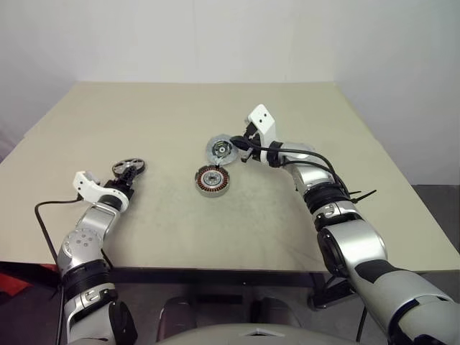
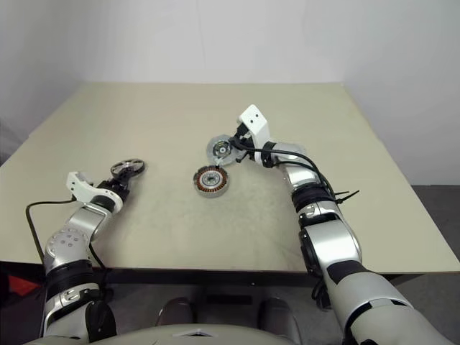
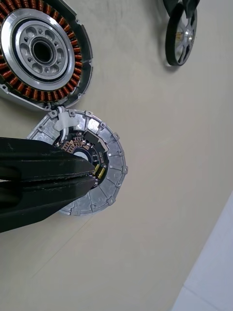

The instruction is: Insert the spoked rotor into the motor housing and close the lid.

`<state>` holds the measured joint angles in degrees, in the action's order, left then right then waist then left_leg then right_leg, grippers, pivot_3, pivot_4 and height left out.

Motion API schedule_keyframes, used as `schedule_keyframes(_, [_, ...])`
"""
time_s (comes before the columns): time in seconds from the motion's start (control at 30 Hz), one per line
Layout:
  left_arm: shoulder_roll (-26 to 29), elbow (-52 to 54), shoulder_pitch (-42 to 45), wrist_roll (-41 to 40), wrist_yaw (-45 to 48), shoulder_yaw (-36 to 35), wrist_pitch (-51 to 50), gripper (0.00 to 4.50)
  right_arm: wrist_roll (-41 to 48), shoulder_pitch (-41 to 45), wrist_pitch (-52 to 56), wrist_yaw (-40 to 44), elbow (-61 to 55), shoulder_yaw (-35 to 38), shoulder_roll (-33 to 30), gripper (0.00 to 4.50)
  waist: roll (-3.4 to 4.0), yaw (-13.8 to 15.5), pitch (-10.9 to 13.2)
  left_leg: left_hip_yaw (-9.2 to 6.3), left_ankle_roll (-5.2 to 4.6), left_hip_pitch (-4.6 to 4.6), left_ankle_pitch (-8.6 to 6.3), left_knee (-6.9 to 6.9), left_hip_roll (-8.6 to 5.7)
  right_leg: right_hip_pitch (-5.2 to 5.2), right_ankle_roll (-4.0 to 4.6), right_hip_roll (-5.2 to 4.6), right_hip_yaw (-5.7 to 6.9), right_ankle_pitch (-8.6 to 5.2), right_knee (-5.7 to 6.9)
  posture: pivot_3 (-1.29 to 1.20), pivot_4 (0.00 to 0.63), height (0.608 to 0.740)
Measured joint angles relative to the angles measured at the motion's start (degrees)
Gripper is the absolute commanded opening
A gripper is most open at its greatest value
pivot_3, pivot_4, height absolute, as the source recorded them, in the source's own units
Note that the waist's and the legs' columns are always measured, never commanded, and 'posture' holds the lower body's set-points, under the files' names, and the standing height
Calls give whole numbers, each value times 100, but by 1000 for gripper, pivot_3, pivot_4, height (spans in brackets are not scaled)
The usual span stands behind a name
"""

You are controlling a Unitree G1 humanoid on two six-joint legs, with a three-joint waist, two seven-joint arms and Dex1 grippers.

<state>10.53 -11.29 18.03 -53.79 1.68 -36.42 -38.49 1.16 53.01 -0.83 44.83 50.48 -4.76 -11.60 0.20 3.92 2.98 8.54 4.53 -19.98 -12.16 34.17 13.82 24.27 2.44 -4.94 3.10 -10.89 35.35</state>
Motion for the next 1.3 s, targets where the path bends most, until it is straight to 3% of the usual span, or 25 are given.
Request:
schedule_keyframes(0.57, [-37,-258,128,-114,-198,-408,455,2612,5,30,0,28,54,5,-48,0,-1,0,1,0,0,0,0,0,0,0,0,0,0,0,0,0,0,740])
schedule_keyframes(0.67, [-37,-287,141,-115,-202,-405,447,2064,5,30,0,35,54,5,-50,0,-1,0,1,0,0,0,0,0,0,0,0,0,0,0,0,0,0,740])
schedule_keyframes(0.83, [-36,-359,149,-124,-223,-403,422,466,5,30,0,33,54,5,-50,0,-2,0,1,0,0,0,0,0,0,0,0,0,0,0,0,0,0,740])
schedule_keyframes(1.3, [-45,48,26,-484,0,-174,-63,387,18,25,0,213,54,4,-143,0,-10,2,7,0,-1,-1,-1,0,0,1,1,0,1,0,-3,0,0,740])
